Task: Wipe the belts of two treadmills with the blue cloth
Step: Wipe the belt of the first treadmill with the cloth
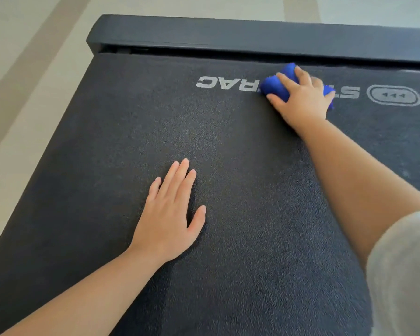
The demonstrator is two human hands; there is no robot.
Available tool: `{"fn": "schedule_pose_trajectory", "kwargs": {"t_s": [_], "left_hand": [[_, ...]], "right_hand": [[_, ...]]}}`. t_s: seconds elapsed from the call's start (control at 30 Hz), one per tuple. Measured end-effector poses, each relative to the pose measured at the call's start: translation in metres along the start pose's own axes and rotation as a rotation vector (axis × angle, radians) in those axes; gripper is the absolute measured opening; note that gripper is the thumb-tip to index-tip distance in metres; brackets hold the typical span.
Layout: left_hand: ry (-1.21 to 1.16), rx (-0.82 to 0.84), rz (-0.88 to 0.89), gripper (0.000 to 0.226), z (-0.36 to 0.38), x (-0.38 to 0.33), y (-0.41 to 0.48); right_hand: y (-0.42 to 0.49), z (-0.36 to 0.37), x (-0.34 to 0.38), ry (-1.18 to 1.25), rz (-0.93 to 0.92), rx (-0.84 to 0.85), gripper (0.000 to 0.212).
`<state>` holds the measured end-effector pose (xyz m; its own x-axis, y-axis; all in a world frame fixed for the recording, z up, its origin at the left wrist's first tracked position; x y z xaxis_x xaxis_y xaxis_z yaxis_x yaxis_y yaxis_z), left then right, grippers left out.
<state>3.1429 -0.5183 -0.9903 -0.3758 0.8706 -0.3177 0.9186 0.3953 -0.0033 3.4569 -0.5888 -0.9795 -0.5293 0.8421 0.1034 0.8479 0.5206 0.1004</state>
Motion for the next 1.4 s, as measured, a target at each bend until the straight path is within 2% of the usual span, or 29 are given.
{"fn": "schedule_pose_trajectory", "kwargs": {"t_s": [0.17, 0.3, 0.43, 0.57, 0.63, 0.77, 0.93, 1.07, 1.17, 1.23, 1.4], "left_hand": [[0.005, 0.006, -0.002, 0.067, 0.000, 0.000, 0.000], [-0.009, 0.014, -0.010, 0.070, 0.000, -0.001, 0.000], [-0.019, 0.041, -0.022, 0.073, 0.000, -0.003, -0.001], [0.007, 0.062, -0.038, 0.062, 0.000, -0.003, -0.001], [0.009, 0.055, -0.034, 0.062, 0.000, -0.003, -0.001], [0.007, 0.043, -0.030, 0.060, 0.001, -0.002, -0.001], [0.022, 0.034, -0.018, 0.059, 0.000, -0.004, -0.001], [0.003, 0.004, -0.005, 0.057, -0.001, -0.007, -0.001], [0.010, -0.001, -0.001, 0.057, -0.002, -0.006, -0.001], [0.021, 0.004, 0.002, 0.057, -0.002, -0.006, -0.001], [0.049, 0.009, -0.002, 0.058, 0.000, -0.005, 0.000]], "right_hand": [[-0.009, -0.004, 0.002, 0.024, -0.006, -0.013, 0.053], [-0.109, -0.015, 0.008, 0.034, -0.183, -0.127, 0.051], [-0.229, -0.027, 0.006, 0.050, -0.257, -0.186, 0.048], [-0.238, -0.028, 0.004, 0.045, -0.358, -0.134, 0.046], [-0.212, -0.027, -0.001, 0.017, -0.273, -0.112, 0.049], [-0.185, -0.017, -0.010, 0.041, 0.110, -0.021, 0.050], [-0.265, -0.029, 0.015, 0.025, 0.003, -0.166, 0.049], [-0.343, -0.038, 0.033, 0.005, -0.032, -0.165, 0.048], [-0.353, -0.039, 0.022, -0.022, -0.113, -0.115, 0.047], [-0.347, -0.042, -0.012, -0.040, -0.041, -0.094, 0.048], [-0.354, -0.051, -0.121, -0.035, 0.297, -0.118, 0.054]]}}
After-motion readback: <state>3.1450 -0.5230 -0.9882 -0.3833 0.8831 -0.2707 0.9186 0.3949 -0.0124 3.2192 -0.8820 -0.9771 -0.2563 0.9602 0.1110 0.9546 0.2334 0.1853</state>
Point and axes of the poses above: each hand's wrist, its own y-axis towards the middle knuckle, its own z-axis out of the palm, x = y × z, the point moved 7 cm from there along y, towards the middle knuckle, and after that the axes turned 5 degrees about -y, right-handed, at the moved point
